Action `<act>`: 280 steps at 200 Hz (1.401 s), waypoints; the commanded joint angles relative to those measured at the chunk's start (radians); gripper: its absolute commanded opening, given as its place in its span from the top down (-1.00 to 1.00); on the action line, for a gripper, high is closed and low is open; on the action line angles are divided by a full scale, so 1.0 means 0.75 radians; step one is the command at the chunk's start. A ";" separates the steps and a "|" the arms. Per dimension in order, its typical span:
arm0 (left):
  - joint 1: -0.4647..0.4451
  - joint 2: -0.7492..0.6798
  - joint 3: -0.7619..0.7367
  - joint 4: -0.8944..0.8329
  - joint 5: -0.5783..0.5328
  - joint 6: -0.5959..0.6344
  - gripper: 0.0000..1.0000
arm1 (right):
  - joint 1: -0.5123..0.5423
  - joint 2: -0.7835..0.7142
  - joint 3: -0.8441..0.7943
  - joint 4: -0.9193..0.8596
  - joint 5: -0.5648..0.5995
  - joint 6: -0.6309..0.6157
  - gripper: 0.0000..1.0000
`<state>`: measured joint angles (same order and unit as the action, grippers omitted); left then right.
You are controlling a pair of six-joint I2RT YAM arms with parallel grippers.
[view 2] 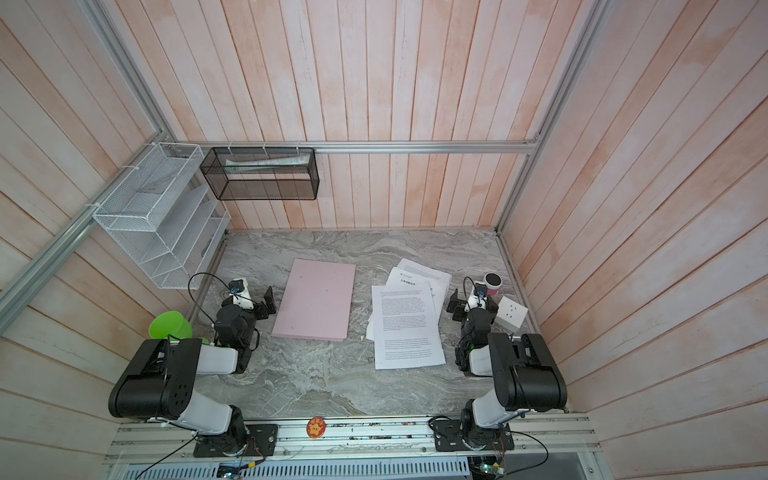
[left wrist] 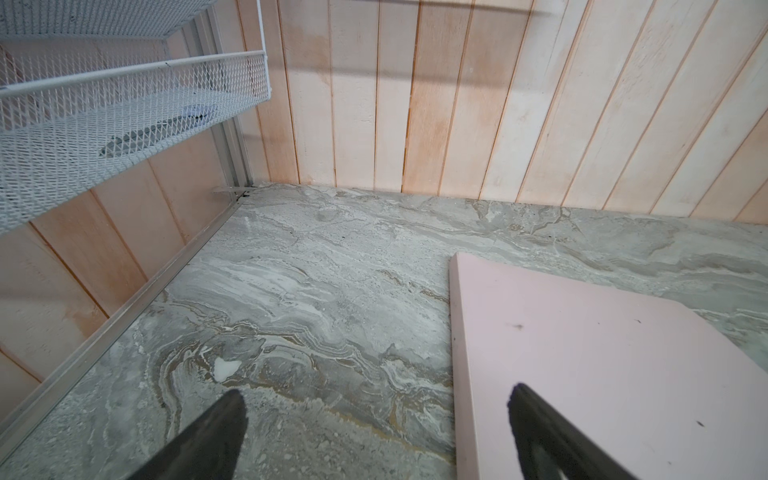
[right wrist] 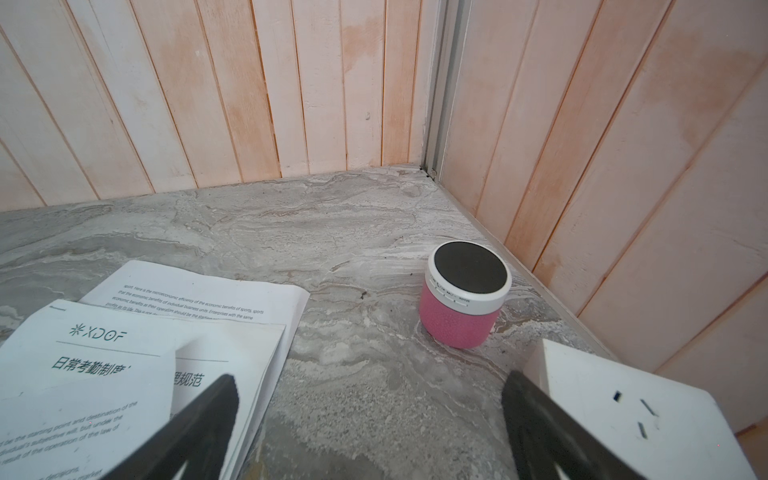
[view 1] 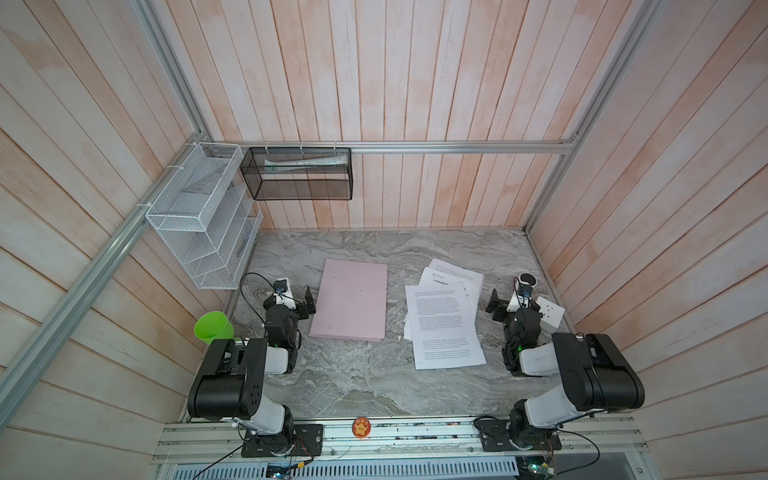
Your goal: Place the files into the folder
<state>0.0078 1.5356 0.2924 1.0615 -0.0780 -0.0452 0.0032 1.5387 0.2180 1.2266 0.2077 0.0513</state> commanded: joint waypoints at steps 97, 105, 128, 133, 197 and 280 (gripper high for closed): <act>-0.003 -0.013 0.011 0.000 -0.001 0.013 -1.00 | -0.006 -0.017 0.022 0.004 -0.008 -0.005 -0.96; -0.001 -0.012 0.012 0.000 0.000 0.014 -1.00 | -0.005 -0.018 0.022 0.004 -0.009 -0.007 -0.96; 0.006 -0.014 0.013 0.001 0.010 0.011 -0.99 | -0.015 -0.017 0.024 -0.001 -0.027 0.001 -0.96; 0.018 -0.013 0.012 -0.001 0.039 0.004 -1.00 | -0.015 -0.018 0.026 -0.005 -0.027 -0.001 -0.96; 0.031 -0.122 0.091 -0.212 0.086 0.011 -1.00 | -0.010 -0.063 0.067 -0.053 -0.038 -0.027 -0.96; -0.024 -0.331 0.540 -1.330 0.247 -0.566 -1.00 | 0.285 -0.403 0.623 -1.261 0.031 0.322 -0.96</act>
<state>0.0067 1.2736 0.6033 0.4335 -0.0097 -0.2867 0.0994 1.2655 0.6273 0.5903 0.2085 0.2031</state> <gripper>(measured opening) 0.998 0.979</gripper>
